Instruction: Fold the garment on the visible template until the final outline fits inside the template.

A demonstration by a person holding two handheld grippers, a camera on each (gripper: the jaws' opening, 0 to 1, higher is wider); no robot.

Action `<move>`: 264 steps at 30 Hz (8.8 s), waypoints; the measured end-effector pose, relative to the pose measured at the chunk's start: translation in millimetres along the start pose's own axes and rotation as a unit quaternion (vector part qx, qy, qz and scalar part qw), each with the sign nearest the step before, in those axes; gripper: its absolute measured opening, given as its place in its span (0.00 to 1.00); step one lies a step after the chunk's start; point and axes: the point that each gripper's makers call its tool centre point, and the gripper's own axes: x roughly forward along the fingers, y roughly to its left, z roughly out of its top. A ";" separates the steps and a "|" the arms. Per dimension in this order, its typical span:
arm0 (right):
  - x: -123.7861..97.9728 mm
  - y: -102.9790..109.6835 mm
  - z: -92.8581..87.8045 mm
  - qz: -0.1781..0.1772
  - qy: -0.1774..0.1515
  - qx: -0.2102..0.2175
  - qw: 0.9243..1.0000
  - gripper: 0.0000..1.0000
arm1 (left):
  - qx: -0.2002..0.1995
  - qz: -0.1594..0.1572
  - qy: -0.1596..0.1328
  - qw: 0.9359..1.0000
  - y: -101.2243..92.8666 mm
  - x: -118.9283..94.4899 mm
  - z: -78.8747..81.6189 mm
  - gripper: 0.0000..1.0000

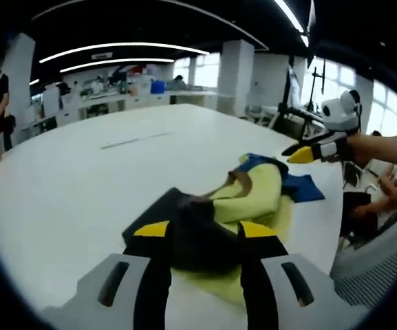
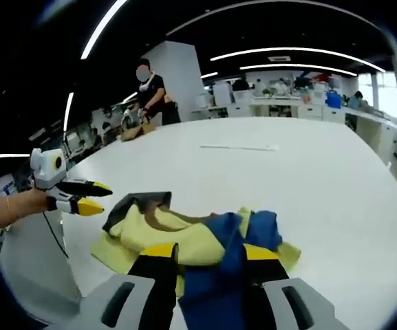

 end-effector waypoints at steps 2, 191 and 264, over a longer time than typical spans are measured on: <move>4.4 -3.0 -1.8 -0.003 0.006 0.004 1.000 0.29 | 0.007 0.000 0.012 1.000 0.3 5.0 -5.2 0.32; 48.6 -70.1 86.0 0.031 0.015 0.023 0.999 0.99 | -0.048 0.075 -0.106 0.990 106.5 51.1 98.6 0.99; -43.4 -18.8 -84.4 -0.066 0.099 0.057 0.991 0.00 | 0.009 0.035 -0.067 0.997 -16.3 -41.3 19.8 0.94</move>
